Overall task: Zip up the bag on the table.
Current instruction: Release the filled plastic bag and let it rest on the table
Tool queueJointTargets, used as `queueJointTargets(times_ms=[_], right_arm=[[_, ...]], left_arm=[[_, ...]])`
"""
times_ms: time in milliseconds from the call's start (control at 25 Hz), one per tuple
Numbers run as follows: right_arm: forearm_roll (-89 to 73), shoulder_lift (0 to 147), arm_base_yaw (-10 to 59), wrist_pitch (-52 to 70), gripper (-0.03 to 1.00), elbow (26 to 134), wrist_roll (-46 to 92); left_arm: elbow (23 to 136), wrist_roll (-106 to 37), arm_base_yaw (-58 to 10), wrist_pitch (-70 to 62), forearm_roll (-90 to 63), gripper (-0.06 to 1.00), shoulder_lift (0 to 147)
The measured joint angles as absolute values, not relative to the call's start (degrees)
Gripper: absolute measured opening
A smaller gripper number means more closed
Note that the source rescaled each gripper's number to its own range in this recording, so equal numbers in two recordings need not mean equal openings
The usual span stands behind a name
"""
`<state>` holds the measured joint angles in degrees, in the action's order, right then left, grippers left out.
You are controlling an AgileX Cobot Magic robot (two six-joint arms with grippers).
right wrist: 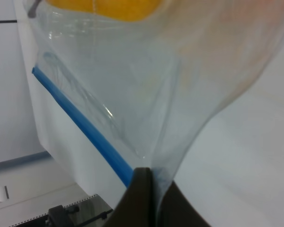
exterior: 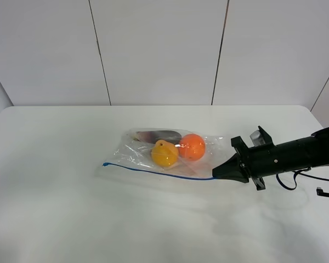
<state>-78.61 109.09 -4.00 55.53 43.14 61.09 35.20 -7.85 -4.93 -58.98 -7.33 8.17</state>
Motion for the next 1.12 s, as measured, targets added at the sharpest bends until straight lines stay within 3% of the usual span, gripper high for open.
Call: queueJointTargets(times_ms=[440, 1120], right_arm=[[-78.6, 109.1, -4.0, 55.5, 0.00, 43.1, 61.1], [-78.4, 109.1, -4.0, 55.5, 0.00, 43.1, 61.1]], left_arm=[[28.4, -6.4, -4.9, -61.8, -4.8, 0.86, 6.2], [28.1, -5.9, -4.9, -61.3, -4.8, 0.86, 6.2]])
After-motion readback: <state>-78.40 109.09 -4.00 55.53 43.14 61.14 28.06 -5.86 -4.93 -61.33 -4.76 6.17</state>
